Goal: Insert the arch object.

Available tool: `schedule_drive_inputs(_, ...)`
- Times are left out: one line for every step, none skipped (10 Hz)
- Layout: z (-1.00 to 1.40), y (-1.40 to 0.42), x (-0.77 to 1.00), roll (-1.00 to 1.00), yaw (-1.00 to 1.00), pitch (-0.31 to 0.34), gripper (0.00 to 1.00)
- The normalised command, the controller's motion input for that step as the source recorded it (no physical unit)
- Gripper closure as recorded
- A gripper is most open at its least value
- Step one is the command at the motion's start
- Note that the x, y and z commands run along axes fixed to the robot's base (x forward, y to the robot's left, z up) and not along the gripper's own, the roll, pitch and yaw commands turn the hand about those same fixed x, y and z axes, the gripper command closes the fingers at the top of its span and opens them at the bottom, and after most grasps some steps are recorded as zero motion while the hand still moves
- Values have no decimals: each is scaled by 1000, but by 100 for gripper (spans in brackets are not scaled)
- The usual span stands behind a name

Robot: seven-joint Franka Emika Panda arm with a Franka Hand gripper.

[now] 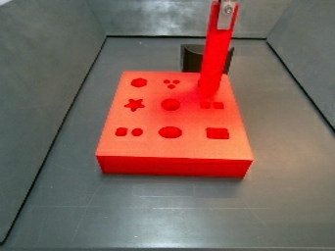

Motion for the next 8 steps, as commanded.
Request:
schedule_drive_inputs(-189,-14,-57,0,0,-23,100)
schedule_drive_inputs(-194,29,0,0,0,-6,100)
schedule_drive_inputs(-169,151,0,-4,0,0,100)
schedule_drive_inputs(-151,174,-20,-33,0,0,100)
schedule_drive_inputs(-154,146,-97,-49,0,0,100)
schedule_drive_inputs(-151,100,-80,-40,0,0,100)
schedule_drive_inputs(-163,0,-117,0,0,0,100)
schedule_drive_inputs(-160,-126,-40,53,-9,-11,100)
